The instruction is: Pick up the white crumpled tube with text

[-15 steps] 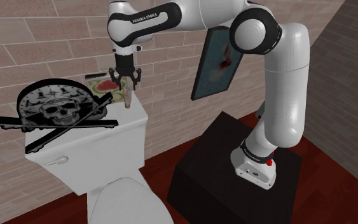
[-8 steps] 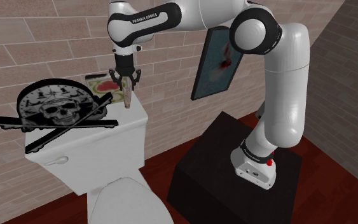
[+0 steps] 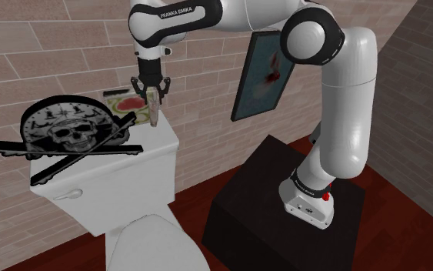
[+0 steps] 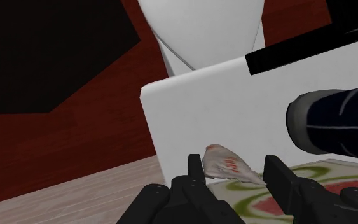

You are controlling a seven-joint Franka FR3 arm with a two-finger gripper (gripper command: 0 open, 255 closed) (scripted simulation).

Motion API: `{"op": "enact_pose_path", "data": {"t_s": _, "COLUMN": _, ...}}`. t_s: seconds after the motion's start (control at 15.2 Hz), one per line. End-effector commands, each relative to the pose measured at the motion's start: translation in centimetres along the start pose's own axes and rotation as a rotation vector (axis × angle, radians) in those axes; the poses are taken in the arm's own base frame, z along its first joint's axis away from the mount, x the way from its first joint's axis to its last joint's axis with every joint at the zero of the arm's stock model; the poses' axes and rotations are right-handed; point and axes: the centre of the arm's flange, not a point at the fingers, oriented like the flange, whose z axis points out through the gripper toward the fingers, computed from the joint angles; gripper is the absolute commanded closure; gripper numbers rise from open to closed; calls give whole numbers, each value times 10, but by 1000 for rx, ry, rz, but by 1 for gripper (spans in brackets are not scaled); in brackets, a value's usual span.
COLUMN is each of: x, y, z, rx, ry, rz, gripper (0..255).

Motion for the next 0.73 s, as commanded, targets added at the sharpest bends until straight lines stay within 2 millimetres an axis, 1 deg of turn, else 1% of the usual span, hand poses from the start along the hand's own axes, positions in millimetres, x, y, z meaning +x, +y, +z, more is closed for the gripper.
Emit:
{"op": "enact_pose_path", "data": {"t_s": 0.0, "x": -2, "y": 1, "z": -10, "rx": 0, "ry": 0, "rz": 0, "gripper": 255}}
{"op": "enact_pose_path", "data": {"t_s": 0.53, "x": -12, "y": 1, "z": -51, "rx": 0, "ry": 0, "rz": 0, "gripper": 255}}
{"op": "enact_pose_path", "data": {"t_s": 0.66, "x": -12, "y": 1, "z": -52, "rx": 0, "ry": 0, "rz": 0, "gripper": 255}}
